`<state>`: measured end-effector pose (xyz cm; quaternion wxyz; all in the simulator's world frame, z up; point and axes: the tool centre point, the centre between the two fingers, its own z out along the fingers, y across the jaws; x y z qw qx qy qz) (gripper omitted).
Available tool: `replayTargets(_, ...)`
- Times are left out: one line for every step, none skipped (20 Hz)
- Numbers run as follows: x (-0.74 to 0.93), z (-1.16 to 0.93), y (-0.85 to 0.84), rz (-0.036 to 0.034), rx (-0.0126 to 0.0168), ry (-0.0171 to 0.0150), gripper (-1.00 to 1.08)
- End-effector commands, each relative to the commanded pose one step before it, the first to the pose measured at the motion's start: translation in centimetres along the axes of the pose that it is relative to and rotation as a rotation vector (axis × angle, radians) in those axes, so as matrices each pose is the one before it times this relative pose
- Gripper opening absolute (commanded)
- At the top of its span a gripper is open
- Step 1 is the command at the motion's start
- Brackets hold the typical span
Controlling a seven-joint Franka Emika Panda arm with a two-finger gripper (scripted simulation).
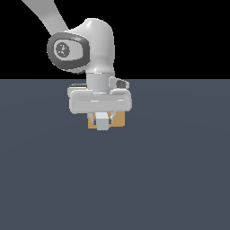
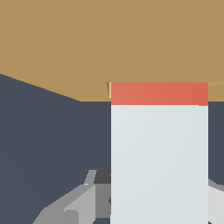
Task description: Insert the peg into the horizontal hole in a box.
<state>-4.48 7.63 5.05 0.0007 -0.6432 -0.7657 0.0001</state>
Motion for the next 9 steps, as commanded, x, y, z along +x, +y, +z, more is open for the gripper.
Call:
replayTargets(0.896,-0.127,0.102,0.00106,-0.00286,-0.0001,-1.0)
replayTargets(0.191,0.001,0.014,0.0,0.0,0.0,-1.0)
replayTargets(0.117,0.0,0.017,0.0,0.0,0.0,-1.0)
replayTargets(0.043,0.0,0.021,0.0,0.0,0.0,-1.0)
replayTargets(-0.031,0.0,0.024,0.0,0.0,0.0,-1.0)
replayTargets(-0.105,0.0,0.027,0.0,0.0,0.0,-1.0)
replayTargets(-0.156,-0.001,0.026,0.0,0.0,0.0,-1.0)
replayTargets(-0.104,0.0,0.014,0.0,0.0,0.0,-1.0)
replayTargets(-0.037,0.0,0.004,0.0,0.0,0.0,-1.0)
